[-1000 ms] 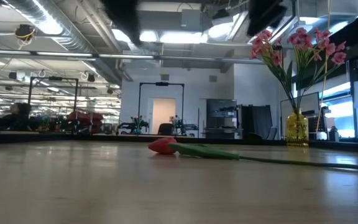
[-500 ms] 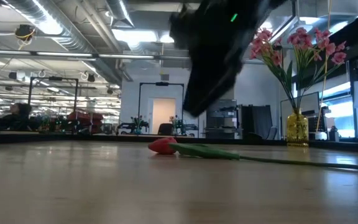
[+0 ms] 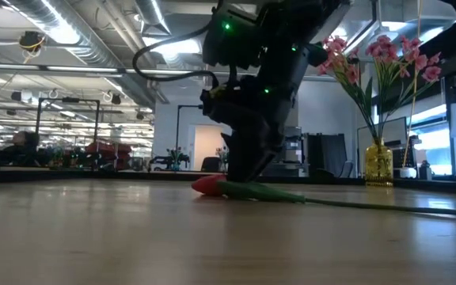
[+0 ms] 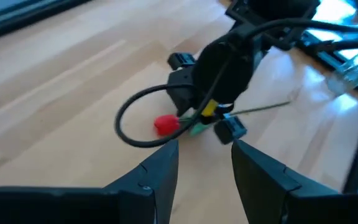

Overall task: Sort flowers into vase by color
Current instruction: Put the red flower into the yellow vase

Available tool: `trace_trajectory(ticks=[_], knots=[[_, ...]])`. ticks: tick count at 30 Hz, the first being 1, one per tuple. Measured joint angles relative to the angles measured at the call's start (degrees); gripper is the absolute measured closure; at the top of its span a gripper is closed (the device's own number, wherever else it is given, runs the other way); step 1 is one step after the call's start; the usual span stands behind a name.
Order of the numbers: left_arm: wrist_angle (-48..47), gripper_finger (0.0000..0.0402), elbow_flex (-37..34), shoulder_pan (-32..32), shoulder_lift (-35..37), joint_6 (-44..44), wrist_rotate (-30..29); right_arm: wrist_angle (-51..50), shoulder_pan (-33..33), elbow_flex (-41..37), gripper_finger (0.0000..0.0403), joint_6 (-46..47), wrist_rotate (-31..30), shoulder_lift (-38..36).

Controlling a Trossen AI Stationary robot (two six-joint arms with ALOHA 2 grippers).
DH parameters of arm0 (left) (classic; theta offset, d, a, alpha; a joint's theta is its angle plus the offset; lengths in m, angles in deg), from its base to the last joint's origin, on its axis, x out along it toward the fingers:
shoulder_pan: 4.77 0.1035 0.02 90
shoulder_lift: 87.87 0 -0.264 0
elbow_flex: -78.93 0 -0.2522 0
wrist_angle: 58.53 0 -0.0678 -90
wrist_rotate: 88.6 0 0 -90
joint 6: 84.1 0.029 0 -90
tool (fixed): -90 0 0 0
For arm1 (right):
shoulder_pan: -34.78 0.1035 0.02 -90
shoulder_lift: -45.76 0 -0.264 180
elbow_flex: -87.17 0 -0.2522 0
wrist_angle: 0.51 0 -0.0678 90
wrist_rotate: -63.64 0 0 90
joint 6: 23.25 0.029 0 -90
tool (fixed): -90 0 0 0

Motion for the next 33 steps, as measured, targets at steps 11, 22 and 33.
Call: trace_trajectory(ticks=[11,22,33], knots=[[1.56,0.0257,-0.02,5.19,2.75,2.89,-2.37,1.52,0.02,0.0,0.0388,-3.76,0.16,-0.34],[5.09,0.0257,-0.02,7.33,17.41,20.71,2.91,-0.57,-4.19,5.07,0.0397,-7.49,-0.58,-20.16],[38.22,0.0257,-0.02,16.6,13.25,49.91,21.94,11.37,-21.93,5.29,0.0399,-15.84,2.15,-46.35]])
